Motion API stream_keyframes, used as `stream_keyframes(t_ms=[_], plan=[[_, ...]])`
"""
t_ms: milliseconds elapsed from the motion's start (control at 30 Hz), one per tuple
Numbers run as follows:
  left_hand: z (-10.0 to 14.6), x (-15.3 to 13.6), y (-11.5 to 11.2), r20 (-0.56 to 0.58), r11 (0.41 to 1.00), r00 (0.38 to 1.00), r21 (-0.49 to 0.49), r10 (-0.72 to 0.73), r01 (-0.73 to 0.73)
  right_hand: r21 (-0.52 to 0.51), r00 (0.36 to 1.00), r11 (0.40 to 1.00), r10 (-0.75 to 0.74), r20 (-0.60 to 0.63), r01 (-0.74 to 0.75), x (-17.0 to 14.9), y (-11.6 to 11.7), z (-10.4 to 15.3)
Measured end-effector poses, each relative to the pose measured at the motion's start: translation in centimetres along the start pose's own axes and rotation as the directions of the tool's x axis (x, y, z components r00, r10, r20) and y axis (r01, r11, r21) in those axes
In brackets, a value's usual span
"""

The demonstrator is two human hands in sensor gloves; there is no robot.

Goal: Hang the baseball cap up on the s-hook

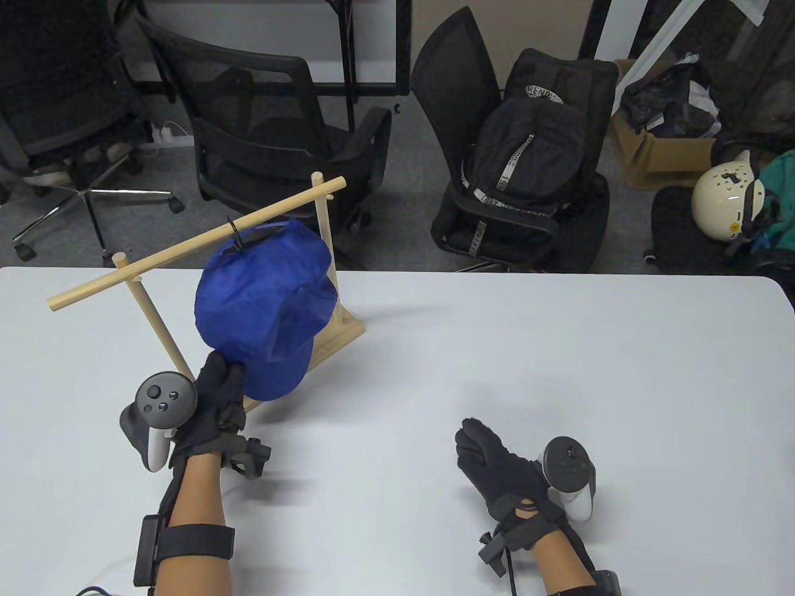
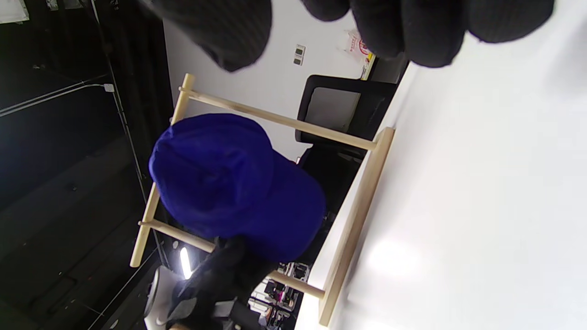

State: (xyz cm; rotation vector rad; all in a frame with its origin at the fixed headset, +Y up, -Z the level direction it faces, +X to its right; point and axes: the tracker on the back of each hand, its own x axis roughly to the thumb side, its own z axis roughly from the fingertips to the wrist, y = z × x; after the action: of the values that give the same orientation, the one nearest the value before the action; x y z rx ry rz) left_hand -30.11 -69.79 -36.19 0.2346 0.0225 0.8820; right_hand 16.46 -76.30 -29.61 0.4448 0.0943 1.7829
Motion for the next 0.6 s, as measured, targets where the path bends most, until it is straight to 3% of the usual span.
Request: stream_keyframes(t_ms=[600], plan=[[0.8,-4.3,-4.3,-0.149,0.993,0.984,-0.055,0.099,-0.108,0.007,1.000,1.000,0.011,-0.003,-0.011,-0.1,-0.1,0.1]])
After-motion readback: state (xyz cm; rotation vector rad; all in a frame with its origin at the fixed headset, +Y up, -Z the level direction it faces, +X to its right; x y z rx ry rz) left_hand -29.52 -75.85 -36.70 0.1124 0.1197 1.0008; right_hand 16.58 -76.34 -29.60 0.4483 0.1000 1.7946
